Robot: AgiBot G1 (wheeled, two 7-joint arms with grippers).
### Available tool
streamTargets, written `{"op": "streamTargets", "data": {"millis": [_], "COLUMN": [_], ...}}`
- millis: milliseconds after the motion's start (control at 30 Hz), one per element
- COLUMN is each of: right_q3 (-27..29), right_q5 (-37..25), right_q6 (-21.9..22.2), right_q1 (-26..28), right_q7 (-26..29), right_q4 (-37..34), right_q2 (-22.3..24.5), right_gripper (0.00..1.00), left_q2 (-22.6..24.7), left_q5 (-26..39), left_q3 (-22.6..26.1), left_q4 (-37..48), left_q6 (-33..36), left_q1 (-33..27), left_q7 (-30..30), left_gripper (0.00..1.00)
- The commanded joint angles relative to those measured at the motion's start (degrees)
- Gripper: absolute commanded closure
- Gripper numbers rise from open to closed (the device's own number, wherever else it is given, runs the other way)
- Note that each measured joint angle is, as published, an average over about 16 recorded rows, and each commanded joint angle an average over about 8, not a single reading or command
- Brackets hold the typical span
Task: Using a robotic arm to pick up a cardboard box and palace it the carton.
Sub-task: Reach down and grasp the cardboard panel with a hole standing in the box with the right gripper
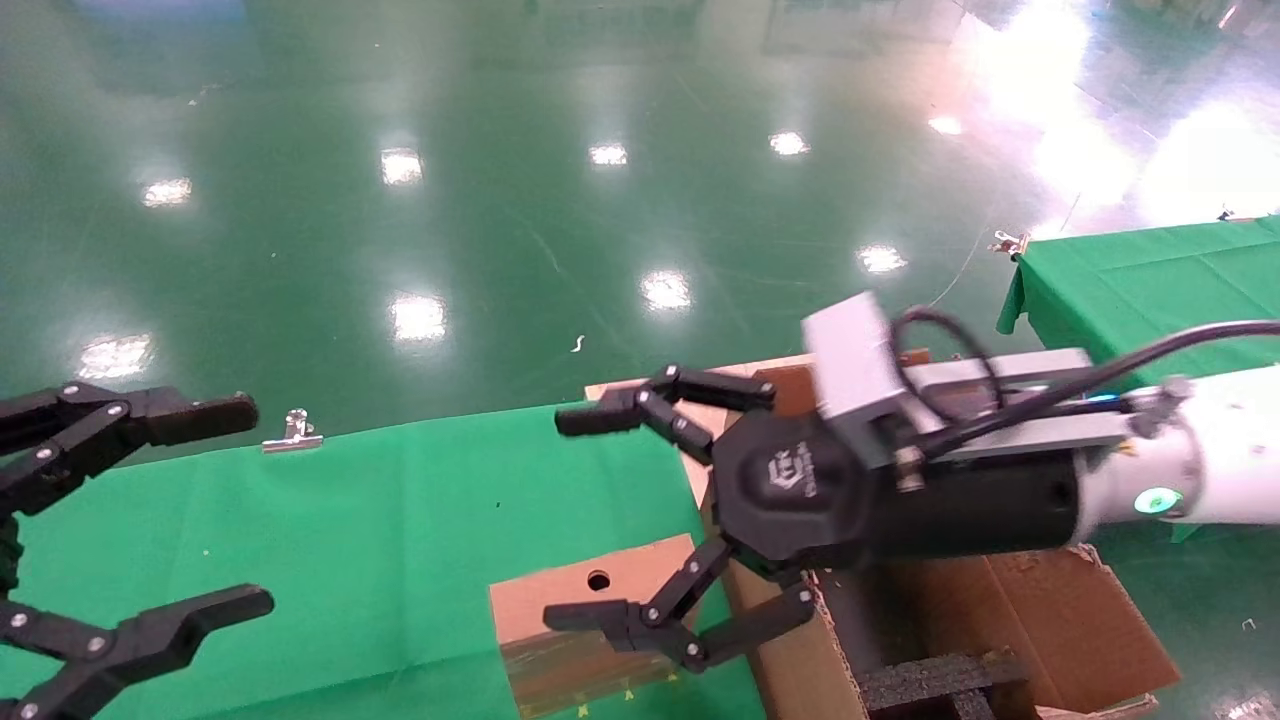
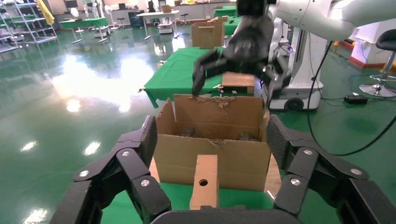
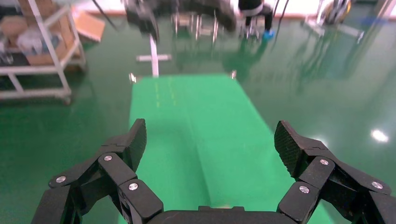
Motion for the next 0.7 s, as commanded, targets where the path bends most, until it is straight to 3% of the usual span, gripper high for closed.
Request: {"op": "streamTargets", "data": {"millis": [33, 300, 700], "right_q3": [-1.2, -9.6, -22.2], "right_q5": [-2.2, -14.3, -26.8], "right_q6": [-0.4, -3.0, -2.9], "right_q1": [1.1, 8.0, 18.5], "right_q7": [0.6, -0.2, -5.8], "right_q4": [-0.6, -6.4, -17.2], "right_q2": [-0.4, -4.9, -13.4], "right_gripper": [0.0, 0.0, 0.0], "left_q2": [0.0, 0.0, 0.0], "left_q5": [0.0, 0.0, 0.0], "left_q3": [0.0, 0.0, 0.0], "left_q4": [0.0, 0.0, 0.0], "left_q6": [0.0, 0.0, 0.0], "left_q1": [0.0, 0.0, 0.0], "left_q7": [0.0, 0.0, 0.0], "left_gripper": [1.0, 1.0, 1.0]}}
